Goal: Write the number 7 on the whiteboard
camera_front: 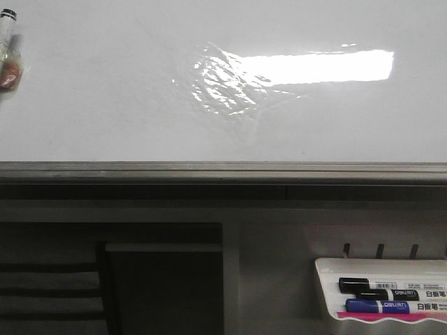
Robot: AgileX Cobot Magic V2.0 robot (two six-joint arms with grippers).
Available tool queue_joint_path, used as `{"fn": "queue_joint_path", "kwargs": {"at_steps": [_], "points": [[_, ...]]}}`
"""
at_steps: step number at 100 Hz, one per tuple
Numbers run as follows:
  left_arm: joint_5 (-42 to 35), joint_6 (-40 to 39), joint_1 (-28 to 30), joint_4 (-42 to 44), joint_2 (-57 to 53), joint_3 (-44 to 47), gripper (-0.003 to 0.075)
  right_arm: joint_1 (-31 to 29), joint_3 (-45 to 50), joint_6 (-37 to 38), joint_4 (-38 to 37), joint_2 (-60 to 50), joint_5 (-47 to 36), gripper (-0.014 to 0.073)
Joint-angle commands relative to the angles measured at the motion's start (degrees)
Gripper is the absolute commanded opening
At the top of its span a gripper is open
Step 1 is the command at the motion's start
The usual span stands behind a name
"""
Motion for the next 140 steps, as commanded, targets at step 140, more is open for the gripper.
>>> {"fn": "queue_joint_path", "kwargs": {"at_steps": [140], "points": [[0.8,-0.1,0.2,-3.1,4.4,-16.0,-0.002,-0.4,-17.0,-0.3,-0.1,4.5,12.3,-0.0071]]}}
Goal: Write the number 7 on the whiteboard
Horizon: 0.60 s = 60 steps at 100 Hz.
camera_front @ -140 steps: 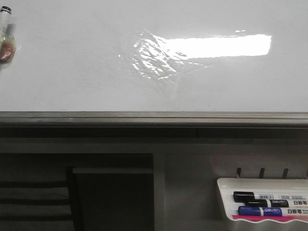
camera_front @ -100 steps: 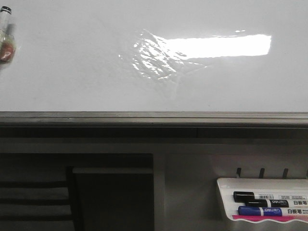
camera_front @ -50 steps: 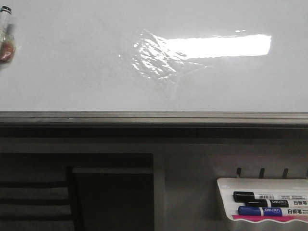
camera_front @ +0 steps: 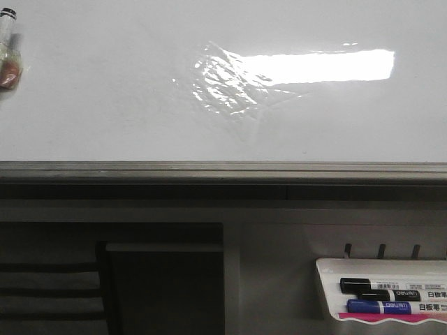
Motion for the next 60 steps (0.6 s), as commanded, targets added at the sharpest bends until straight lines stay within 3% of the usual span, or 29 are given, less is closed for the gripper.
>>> {"fn": "queue_joint_path", "kwargs": {"at_steps": [1,29,60], "points": [[-0.3,-0.1,0.2,-0.5,3.8,-7.3,-0.002,-0.4,-6.4,-0.3,-0.1,4.0,0.4,-0.0071],[12.4,0.0,0.2,1.0,16.6,-22.7,-0.002,-0.4,-20.2,-0.3,-2.1,18.5,9.1,-0.0071],[13.3,0.0,0.2,1.0,20.6,-23.8,-0.002,-0.4,-22.4,-0.3,-2.4,24.4,11.7,-0.0071]]}}
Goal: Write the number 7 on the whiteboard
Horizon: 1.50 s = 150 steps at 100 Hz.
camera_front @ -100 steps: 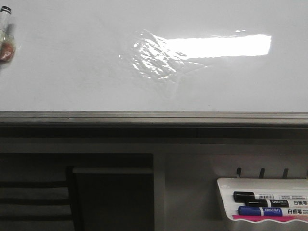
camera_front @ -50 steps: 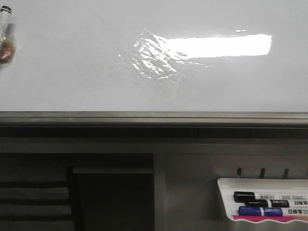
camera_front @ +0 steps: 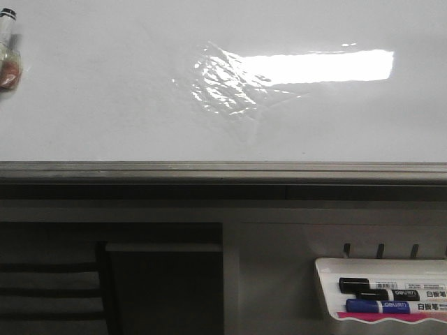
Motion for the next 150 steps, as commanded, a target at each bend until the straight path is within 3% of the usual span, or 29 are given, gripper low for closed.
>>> {"fn": "queue_joint_path", "kwargs": {"at_steps": [1,67,75,80,81,89,98,110,132,150], "points": [[-3.9,0.0,0.2,0.0,1.2,-2.1,-0.002,-0.4,-2.1,-0.3,-0.7,1.2,-3.8,-0.0071],[-4.0,-0.1,0.2,-0.1,1.2,-1.8,0.0001,-0.4,-2.1,-0.3,-0.7,1.2,-2.9,-0.0065],[-3.8,-0.1,0.2,0.4,1.2,-1.3,0.009,-0.4,-2.1,-0.3,-0.7,1.2,-3.0,0.0006],[-3.8,-0.1,0.2,1.6,1.2,-1.0,0.0193,-0.4,-2.1,-0.3,-0.7,1.2,-3.1,0.009],[-3.8,-0.1,0.2,2.0,1.2,-1.0,0.0244,-0.4,-2.1,-0.3,-0.7,1.2,-3.1,0.0104],[-3.7,-0.1,0.2,3.5,1.2,-0.8,0.0441,-0.4,-2.1,-0.3,-0.7,1.2,-3.2,0.0297],[-3.7,-0.1,0.2,3.5,1.2,-0.8,0.0544,-0.4,-2.1,-0.3,-0.7,1.2,-3.5,0.05],[-3.7,-0.1,0.2,3.5,1.2,-0.8,0.0544,-0.4,-2.1,-0.3,-0.7,1.2,-4.4,0.0624],[-3.8,-0.1,0.2,3.4,1.2,-0.8,0.0544,-0.4,-2.1,-0.3,-0.7,1.2,-4.4,0.0624],[-5.8,-0.1,0.2,-1.8,1.6,-0.1,0.0544,-0.4,-2.1,-0.3,-0.1,1.2,-4.4,0.0624]]}}
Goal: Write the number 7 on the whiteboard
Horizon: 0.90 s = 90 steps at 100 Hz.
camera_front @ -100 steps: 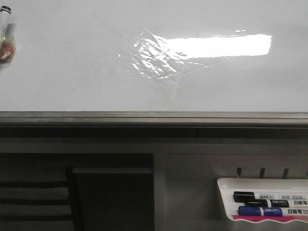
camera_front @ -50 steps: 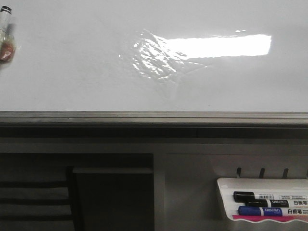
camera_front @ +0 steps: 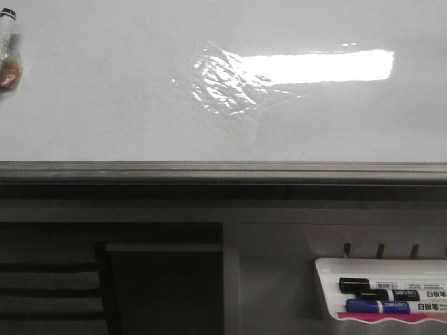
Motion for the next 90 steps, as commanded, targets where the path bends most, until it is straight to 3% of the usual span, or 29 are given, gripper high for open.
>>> {"fn": "queue_joint_path", "kwargs": {"at_steps": [1,37,63,90], "points": [[-5.1,-0.1,0.2,-2.5,1.4,-1.2,0.0544,-0.4,-2.1,-0.3,0.2,0.8,-4.9,0.0624],[2.3,10.1,-1.1,-4.5,14.5,-5.1,0.0543,-0.4,-2.1,-0.3,0.5,0.8,-4.9,0.0624],[1.2,14.0,-6.8,-5.0,27.2,-7.9,0.0544,-0.4,-2.1,-0.3,0.9,0.8,-4.9,0.0624],[-5.8,14.0,-7.9,-6.4,40.1,-10.0,0.0543,-0.4,-2.1,-0.3,0.9,0.8,-4.9,0.0624]]}}
